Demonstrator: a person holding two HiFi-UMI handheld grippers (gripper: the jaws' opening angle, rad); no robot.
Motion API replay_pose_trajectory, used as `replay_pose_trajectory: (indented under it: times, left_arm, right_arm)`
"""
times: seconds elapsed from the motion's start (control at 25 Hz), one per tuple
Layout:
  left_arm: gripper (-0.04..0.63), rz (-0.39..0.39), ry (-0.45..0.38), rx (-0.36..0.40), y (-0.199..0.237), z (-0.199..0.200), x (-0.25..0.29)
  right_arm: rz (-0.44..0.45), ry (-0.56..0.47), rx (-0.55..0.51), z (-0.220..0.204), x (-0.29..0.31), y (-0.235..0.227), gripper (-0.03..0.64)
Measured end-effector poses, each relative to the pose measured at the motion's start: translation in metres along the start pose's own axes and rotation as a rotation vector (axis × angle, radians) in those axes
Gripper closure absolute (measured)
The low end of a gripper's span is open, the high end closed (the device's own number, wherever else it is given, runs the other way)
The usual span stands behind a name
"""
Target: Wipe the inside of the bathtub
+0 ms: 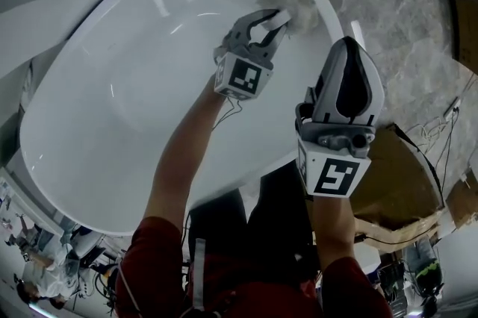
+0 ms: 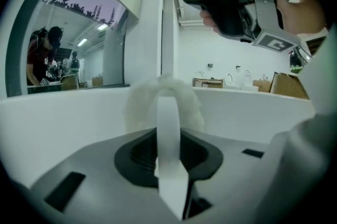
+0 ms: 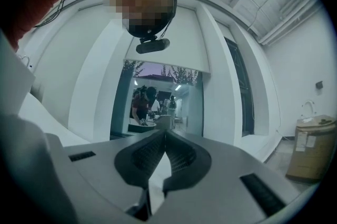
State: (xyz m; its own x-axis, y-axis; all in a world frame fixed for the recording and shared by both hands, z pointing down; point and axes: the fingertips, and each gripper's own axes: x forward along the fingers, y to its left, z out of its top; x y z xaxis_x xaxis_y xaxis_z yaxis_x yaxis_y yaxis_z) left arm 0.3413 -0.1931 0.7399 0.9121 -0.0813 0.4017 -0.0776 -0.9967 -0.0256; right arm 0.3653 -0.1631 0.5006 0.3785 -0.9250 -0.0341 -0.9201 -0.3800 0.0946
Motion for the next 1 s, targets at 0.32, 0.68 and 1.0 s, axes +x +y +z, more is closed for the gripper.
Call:
replay_pose_trajectory:
  times: [0.32,0.68,1.0]
  left_arm:
    - [0.503,0.012,0.127,-0.083,-0.002,-0.09,0.016]
    - [0.503,-0.01,0.325,-0.1,-0.009,-0.189,0.024]
    - [0.503,-0.04,0.515,-0.134,-0.01,-0.27,0.026]
  right_arm:
    - [0.046,0.014,0.054,-0.043,0.017,0.016,0.604]
    - [0.071,0.03,0.091,-0.071,0.029,0.026,0.604]
    - [0.098,0.044,0.101,-0.093,0.04,0.041,0.604]
